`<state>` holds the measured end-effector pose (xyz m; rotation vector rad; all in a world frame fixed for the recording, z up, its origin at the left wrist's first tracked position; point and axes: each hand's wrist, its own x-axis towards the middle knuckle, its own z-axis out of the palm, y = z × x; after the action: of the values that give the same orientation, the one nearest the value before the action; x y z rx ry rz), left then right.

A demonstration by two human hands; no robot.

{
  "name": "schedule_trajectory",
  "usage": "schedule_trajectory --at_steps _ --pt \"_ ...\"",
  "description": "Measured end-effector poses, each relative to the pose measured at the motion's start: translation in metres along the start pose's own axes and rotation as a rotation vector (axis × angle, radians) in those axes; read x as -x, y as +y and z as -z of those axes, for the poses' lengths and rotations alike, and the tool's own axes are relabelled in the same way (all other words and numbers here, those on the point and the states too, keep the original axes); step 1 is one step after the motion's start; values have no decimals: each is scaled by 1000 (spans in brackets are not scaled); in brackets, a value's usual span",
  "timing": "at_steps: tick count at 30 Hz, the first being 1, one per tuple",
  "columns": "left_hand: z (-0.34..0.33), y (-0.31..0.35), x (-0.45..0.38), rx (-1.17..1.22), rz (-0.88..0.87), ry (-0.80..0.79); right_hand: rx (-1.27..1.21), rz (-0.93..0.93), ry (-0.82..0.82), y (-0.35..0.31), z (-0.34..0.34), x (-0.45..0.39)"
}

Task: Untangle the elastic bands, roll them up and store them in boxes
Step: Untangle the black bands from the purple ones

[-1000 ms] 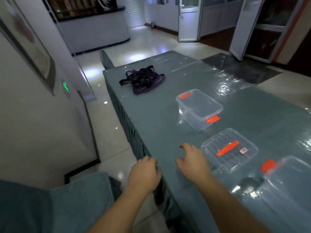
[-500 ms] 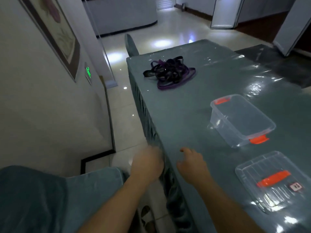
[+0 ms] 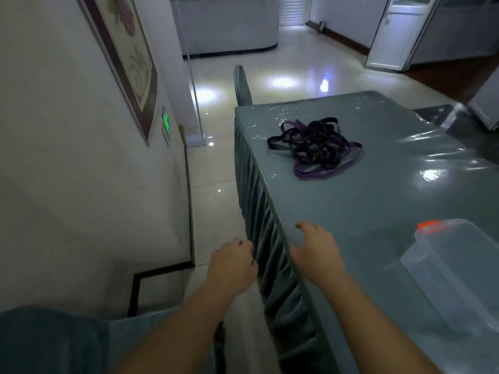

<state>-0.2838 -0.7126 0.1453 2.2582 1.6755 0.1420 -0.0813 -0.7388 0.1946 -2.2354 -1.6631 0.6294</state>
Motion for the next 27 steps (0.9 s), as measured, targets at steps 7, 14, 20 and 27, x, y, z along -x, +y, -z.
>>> schedule_trajectory --at_steps 7,14,20,27 --pt "10 -37 -78 3 40 -49 -30 -1 -5 -29 -8 -88" --pt "54 -64 -193 -75 72 -27 -42 79 4 -57 1 -227" --pt "98 -72 -286 -89 107 21 -43 103 -41 -81 13 -318" --pt "110 -86 -363 -74 72 -38 -44 -20 -139 -81 -2 -377"
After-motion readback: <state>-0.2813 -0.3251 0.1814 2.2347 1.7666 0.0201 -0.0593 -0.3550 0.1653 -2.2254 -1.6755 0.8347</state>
